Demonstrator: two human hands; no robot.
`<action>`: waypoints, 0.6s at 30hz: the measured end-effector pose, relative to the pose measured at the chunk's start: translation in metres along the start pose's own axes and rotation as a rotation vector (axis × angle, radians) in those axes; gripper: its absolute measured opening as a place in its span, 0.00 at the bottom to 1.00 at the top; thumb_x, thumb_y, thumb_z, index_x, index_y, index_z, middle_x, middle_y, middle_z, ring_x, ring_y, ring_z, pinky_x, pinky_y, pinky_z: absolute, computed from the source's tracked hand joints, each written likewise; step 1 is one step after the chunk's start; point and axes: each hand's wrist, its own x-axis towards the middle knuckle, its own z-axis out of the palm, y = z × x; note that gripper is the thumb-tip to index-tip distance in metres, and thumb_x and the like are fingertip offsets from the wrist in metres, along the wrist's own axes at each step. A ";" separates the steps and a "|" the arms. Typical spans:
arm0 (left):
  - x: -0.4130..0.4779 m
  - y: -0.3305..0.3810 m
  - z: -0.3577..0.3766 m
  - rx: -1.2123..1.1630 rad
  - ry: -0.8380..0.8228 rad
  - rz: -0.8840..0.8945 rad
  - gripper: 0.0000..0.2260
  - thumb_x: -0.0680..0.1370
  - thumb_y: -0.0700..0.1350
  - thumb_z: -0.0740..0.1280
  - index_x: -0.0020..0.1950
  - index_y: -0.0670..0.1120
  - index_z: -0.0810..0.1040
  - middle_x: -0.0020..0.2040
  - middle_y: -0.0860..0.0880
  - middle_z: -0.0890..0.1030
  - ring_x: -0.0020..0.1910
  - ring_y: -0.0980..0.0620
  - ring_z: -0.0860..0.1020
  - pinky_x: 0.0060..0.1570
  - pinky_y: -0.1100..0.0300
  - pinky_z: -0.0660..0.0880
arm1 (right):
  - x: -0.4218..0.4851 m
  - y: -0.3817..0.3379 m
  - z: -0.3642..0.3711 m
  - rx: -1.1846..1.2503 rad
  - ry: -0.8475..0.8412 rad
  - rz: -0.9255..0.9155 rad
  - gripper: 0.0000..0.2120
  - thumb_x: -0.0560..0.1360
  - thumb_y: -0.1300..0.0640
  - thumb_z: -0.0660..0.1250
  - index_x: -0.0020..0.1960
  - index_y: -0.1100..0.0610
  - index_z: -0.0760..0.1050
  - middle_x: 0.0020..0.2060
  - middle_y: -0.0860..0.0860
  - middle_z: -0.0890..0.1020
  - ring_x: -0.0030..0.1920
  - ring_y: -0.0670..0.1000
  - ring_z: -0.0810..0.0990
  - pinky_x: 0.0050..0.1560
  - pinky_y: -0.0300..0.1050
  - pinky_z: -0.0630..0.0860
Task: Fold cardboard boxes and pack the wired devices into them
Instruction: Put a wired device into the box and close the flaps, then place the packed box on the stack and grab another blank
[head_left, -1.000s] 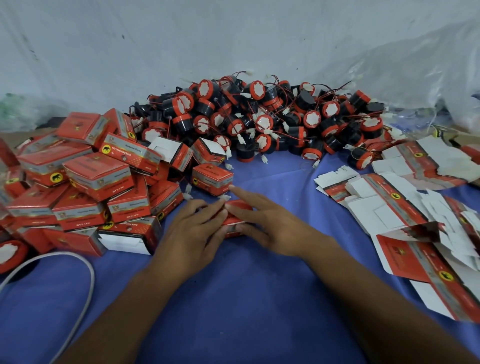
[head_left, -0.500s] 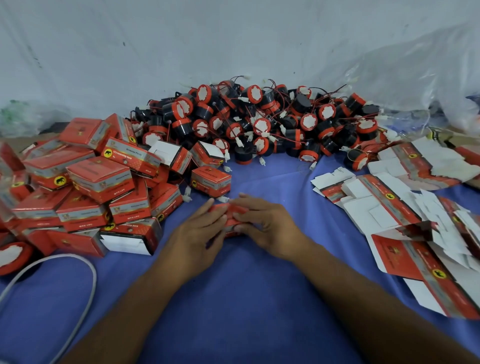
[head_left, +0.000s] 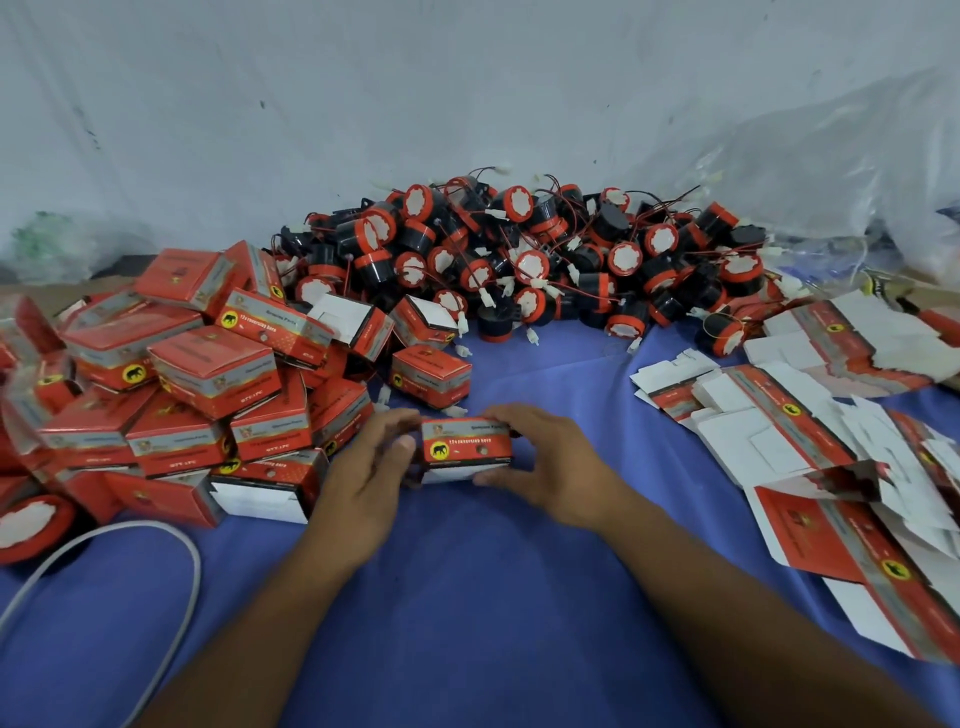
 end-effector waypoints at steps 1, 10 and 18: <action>0.003 -0.002 0.000 -0.064 0.060 -0.043 0.10 0.81 0.52 0.59 0.60 0.59 0.76 0.56 0.59 0.81 0.50 0.51 0.83 0.46 0.56 0.80 | 0.002 -0.002 0.001 0.028 0.051 0.006 0.25 0.71 0.54 0.79 0.65 0.56 0.76 0.56 0.44 0.81 0.57 0.42 0.78 0.61 0.43 0.76; 0.005 -0.003 0.003 0.130 0.083 -0.160 0.08 0.81 0.39 0.65 0.45 0.48 0.80 0.38 0.52 0.81 0.40 0.52 0.80 0.45 0.56 0.76 | 0.113 -0.083 0.026 0.200 0.410 0.176 0.25 0.75 0.57 0.74 0.68 0.59 0.71 0.55 0.50 0.80 0.51 0.44 0.77 0.53 0.36 0.74; 0.002 0.001 0.000 0.195 0.034 -0.154 0.09 0.81 0.43 0.64 0.43 0.46 0.81 0.38 0.49 0.82 0.40 0.52 0.80 0.45 0.53 0.78 | 0.183 -0.138 0.037 0.236 0.099 0.134 0.20 0.81 0.58 0.63 0.71 0.65 0.70 0.62 0.59 0.80 0.59 0.57 0.79 0.55 0.44 0.75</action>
